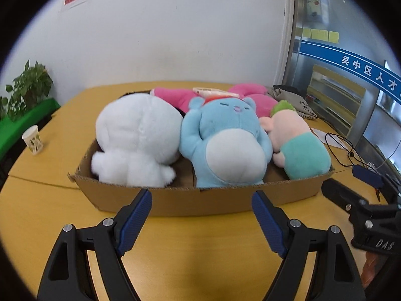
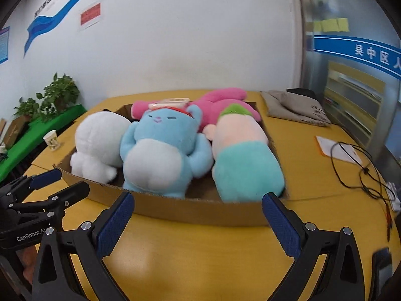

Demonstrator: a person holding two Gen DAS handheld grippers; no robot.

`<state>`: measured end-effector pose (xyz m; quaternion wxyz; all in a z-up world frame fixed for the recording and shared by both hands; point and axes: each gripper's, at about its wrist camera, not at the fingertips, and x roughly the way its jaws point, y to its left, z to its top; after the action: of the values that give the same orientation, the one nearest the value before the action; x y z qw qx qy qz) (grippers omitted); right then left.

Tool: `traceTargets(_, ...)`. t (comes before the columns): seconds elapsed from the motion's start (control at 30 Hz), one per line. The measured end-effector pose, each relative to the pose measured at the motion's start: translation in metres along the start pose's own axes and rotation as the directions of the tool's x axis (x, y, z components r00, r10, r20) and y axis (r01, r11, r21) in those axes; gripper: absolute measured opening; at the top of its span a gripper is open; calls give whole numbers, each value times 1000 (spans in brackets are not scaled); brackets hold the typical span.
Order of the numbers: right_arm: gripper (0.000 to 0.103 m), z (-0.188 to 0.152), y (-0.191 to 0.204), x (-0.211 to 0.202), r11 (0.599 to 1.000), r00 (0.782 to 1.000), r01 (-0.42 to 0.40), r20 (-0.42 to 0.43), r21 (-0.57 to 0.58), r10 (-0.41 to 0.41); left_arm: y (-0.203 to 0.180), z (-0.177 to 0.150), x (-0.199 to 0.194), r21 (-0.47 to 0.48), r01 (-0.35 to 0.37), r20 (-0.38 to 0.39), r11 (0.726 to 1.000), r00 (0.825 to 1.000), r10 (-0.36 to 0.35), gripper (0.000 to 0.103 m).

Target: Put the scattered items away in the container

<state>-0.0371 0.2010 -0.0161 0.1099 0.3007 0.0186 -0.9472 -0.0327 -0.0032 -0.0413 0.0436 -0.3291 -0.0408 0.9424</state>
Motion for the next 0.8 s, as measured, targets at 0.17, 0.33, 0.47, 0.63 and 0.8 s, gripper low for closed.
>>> traceTargets(0.17, 103, -11, -1, -4, 1000, 1000, 9, -21, -10, -10, 0, -7, -13, -36, 15, 7, 999, 1000, -15, 82)
traceTargets(0.33, 103, -23, -2, -6, 1000, 999, 16, -51, -19, -17, 2, -14, -16, -36, 15, -4, 999, 1000, -15, 82)
traceTargets(0.47, 103, -28, 3, -8, 999, 998, 33, -44, -41, -34, -6, -21, -18, 7, 31, -17, 999, 999, -31, 82)
traceTargets(0.63, 103, -33, 9, -9, 997, 997, 48, -50, -66, -51, -12, -29, -17, 28, 23, -38, 999, 999, -22, 81)
traceTargets(0.8, 103, -36, 8, -10, 996, 996, 67, -59, -66, -71, -11, -33, -17, 19, 32, -47, 999, 998, -31, 81)
